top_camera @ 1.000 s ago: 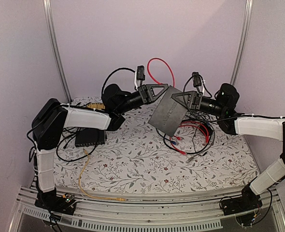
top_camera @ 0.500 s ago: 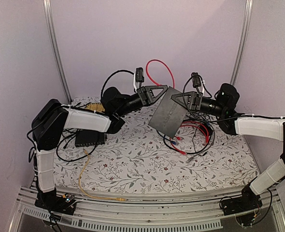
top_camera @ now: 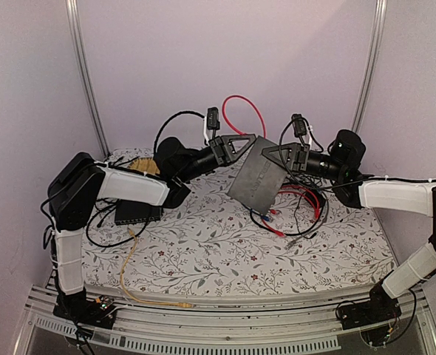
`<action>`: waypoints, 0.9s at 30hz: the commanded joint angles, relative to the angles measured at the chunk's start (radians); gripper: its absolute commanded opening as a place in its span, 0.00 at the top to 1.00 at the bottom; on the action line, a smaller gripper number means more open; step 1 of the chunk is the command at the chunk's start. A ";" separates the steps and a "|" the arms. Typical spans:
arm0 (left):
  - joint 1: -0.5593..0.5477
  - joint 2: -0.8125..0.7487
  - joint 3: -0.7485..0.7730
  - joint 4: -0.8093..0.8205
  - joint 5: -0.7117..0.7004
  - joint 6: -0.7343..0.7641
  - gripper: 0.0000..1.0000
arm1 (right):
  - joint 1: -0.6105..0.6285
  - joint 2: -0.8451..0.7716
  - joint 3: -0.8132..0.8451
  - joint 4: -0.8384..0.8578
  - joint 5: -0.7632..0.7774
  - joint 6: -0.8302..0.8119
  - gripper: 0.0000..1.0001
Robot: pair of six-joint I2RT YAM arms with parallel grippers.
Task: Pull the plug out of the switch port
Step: Pull the connector from the switch port.
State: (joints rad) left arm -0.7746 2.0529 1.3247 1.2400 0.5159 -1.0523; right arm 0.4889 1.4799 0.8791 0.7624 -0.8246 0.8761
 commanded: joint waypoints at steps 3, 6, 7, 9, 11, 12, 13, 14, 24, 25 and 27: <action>0.034 -0.062 -0.034 0.075 -0.077 0.023 1.00 | -0.027 -0.057 0.006 0.096 0.035 0.030 0.99; 0.035 -0.064 -0.039 0.077 -0.088 0.025 1.00 | -0.026 -0.058 0.005 0.099 0.032 0.031 0.99; 0.034 -0.063 -0.040 0.078 -0.091 0.025 1.00 | -0.026 -0.056 0.005 0.099 0.032 0.032 0.99; 0.034 -0.064 -0.042 0.082 -0.099 0.025 1.00 | -0.027 -0.055 0.004 0.100 0.030 0.031 0.99; 0.034 -0.063 -0.041 0.085 -0.108 0.022 1.00 | -0.027 -0.052 0.004 0.100 0.028 0.032 0.99; 0.034 -0.061 -0.040 0.089 -0.112 0.021 1.00 | -0.026 -0.051 0.003 0.100 0.027 0.033 0.99; 0.034 -0.059 -0.037 0.092 -0.116 0.019 1.00 | -0.027 -0.051 0.002 0.102 0.028 0.034 0.99; 0.034 -0.057 -0.034 0.094 -0.120 0.018 1.00 | -0.027 -0.050 0.002 0.102 0.027 0.035 0.99; 0.043 -0.071 -0.055 0.111 -0.161 0.023 1.00 | -0.028 -0.053 -0.007 0.103 0.025 0.034 0.99; 0.043 -0.072 -0.060 0.117 -0.169 0.022 1.00 | -0.027 -0.052 -0.006 0.105 0.025 0.034 0.99; 0.043 -0.075 -0.071 0.131 -0.187 0.020 1.00 | -0.027 -0.050 -0.008 0.107 0.025 0.036 0.99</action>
State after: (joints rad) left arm -0.7864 2.0365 1.2842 1.2560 0.4652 -1.0515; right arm 0.4911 1.4799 0.8734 0.7628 -0.8318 0.8829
